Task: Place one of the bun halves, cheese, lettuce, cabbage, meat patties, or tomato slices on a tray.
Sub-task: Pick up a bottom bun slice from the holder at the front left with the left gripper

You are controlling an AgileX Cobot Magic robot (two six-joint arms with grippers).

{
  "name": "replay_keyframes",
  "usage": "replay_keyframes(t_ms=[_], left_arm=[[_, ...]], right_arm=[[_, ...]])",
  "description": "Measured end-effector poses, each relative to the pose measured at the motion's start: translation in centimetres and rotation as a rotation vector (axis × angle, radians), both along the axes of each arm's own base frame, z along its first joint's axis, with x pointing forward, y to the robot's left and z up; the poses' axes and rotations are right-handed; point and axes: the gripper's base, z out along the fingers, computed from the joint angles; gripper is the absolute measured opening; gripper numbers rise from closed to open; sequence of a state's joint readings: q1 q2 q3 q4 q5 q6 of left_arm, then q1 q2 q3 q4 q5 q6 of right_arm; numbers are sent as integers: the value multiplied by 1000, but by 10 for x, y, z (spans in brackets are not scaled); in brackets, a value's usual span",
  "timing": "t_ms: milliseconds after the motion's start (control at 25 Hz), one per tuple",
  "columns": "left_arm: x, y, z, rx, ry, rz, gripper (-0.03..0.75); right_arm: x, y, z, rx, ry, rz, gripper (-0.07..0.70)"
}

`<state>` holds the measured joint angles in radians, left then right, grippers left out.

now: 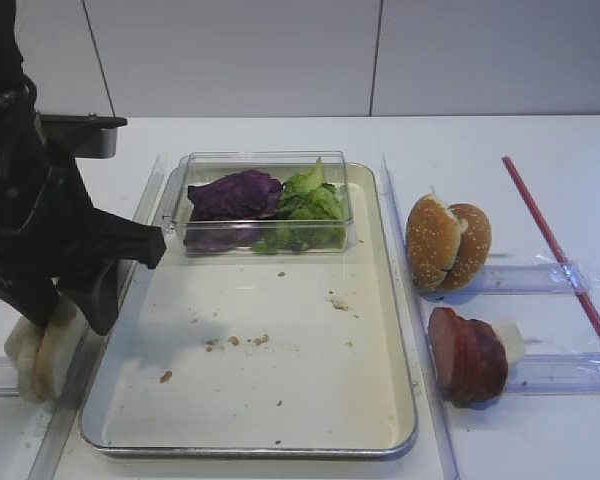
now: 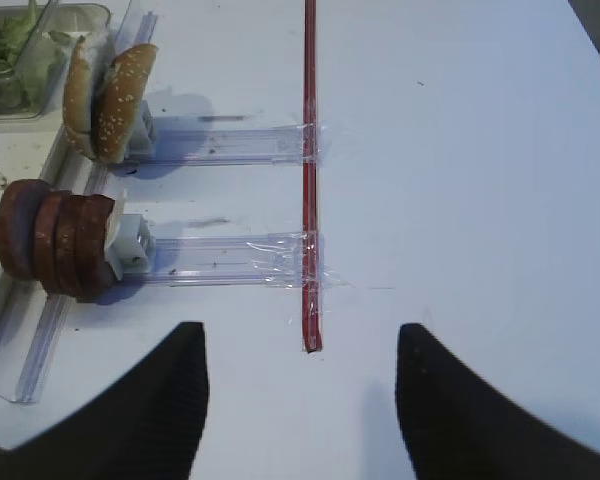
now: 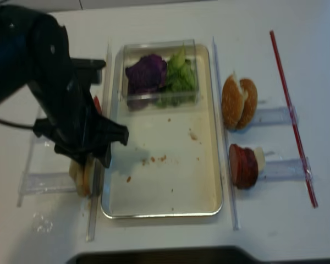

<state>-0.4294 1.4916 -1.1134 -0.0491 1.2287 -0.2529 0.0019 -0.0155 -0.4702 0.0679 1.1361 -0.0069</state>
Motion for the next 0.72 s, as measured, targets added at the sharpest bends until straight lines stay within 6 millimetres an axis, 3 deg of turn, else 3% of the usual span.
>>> replay_keyframes(t_ms=[520, 720], left_arm=[[3, 4, -2, 67, -16, 6, 101], [4, 5, -4, 75, -17, 3, 76]], right_arm=[[0, 0, 0, 0, 0, 0, 430], [0, 0, 0, 0, 0, 0, 430]])
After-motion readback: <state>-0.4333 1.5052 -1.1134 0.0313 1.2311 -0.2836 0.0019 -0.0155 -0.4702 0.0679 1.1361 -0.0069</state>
